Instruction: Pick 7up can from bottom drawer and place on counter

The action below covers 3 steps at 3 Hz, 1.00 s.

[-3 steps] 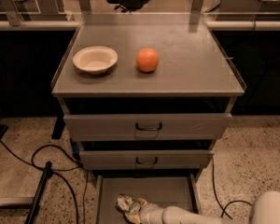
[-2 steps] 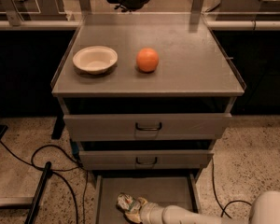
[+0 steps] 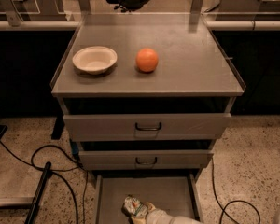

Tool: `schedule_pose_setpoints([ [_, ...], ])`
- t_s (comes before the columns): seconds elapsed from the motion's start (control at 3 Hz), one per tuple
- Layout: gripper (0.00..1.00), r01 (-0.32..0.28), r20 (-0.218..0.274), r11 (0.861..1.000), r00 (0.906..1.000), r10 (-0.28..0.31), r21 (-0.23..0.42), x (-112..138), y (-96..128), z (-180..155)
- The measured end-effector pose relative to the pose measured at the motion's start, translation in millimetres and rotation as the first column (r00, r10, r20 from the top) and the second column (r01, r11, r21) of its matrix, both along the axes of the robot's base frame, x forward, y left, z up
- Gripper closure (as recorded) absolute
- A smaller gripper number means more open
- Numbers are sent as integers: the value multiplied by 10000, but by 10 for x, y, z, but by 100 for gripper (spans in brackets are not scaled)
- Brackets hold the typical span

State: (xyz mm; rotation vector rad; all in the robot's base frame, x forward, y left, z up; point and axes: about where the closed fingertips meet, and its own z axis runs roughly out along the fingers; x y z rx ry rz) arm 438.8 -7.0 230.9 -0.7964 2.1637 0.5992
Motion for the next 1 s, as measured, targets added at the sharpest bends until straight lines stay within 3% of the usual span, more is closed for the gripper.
schedule_pose_setpoints([
  [0.33, 100, 1015, 435, 9936, 9941, -994, -494, -182, -321, 393],
  [0.67, 100, 2057, 1166, 9684, 9748, -1901, -1407, -428, -662, 850],
  [1.0, 100, 2058, 1168, 9684, 9748, -1902, -1407, -428, -662, 851],
])
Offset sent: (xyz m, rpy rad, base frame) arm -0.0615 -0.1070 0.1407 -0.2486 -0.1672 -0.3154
